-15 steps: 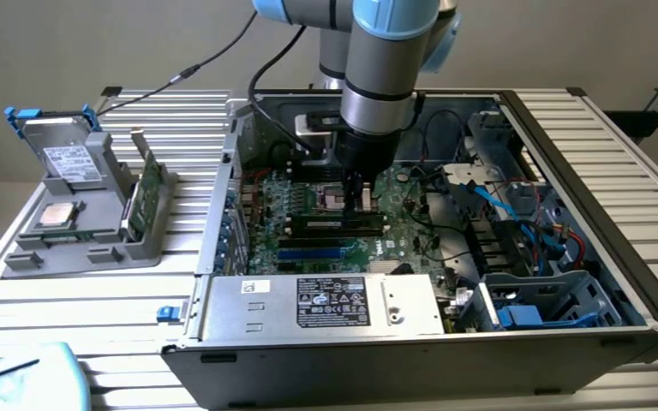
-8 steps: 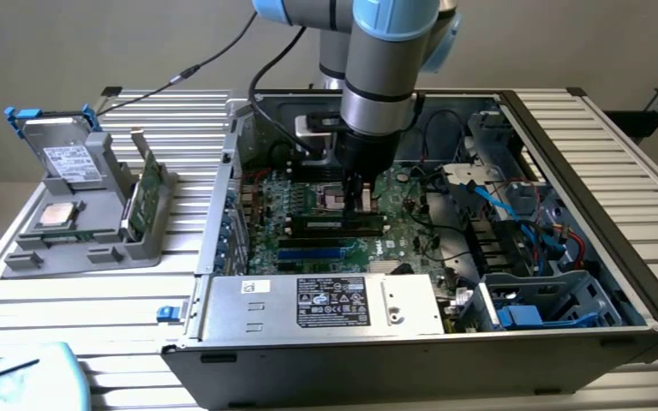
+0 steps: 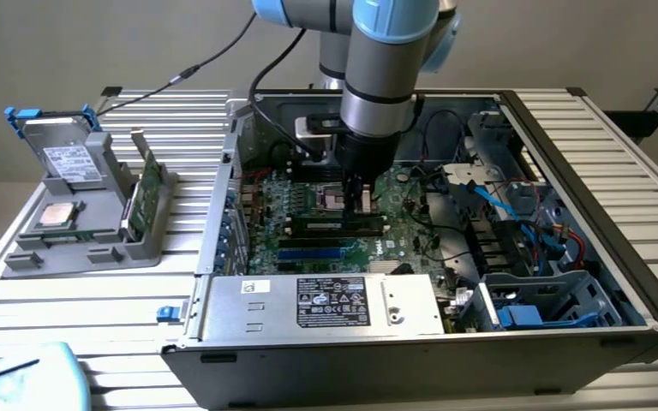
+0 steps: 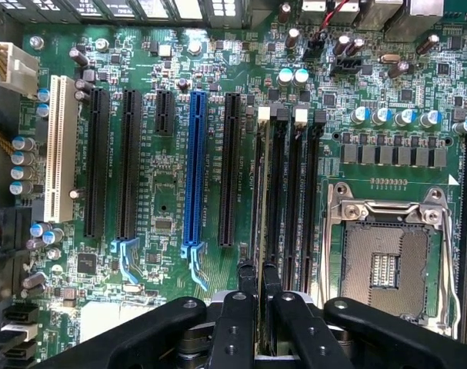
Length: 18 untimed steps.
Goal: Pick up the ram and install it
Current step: 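Insert the ram into the slot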
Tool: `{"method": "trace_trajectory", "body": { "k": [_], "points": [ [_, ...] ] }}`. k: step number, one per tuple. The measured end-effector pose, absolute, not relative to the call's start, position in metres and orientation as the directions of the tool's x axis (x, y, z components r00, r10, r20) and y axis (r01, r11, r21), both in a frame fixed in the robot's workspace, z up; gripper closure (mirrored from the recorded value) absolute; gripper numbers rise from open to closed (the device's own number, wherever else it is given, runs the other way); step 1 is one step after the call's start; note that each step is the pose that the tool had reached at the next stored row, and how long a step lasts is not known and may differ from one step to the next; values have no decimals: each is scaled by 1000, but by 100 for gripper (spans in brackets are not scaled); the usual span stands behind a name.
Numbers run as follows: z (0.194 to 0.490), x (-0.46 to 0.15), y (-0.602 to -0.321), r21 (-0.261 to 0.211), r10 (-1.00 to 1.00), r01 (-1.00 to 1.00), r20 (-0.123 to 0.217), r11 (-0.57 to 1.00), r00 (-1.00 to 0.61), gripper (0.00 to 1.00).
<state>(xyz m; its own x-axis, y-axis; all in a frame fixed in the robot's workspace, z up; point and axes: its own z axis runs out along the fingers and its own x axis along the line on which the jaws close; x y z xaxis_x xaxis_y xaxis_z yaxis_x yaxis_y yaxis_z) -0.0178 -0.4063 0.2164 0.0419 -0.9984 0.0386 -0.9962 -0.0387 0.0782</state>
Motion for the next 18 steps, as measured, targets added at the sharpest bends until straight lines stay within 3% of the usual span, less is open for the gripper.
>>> {"method": "trace_trajectory", "body": {
  "k": [9,12,13,14,18],
  "points": [
    [216,-18,-406,79,-998,-996,40,-39,42,84],
    [216,-18,-406,78,-998,-996,40,-39,42,65],
    [216,-18,-406,78,-998,-996,39,-39,42,65],
    [217,-18,-406,78,-998,-996,39,-39,42,59],
    [224,-20,-405,79,-998,-996,42,-38,42,59]
  ]
}}
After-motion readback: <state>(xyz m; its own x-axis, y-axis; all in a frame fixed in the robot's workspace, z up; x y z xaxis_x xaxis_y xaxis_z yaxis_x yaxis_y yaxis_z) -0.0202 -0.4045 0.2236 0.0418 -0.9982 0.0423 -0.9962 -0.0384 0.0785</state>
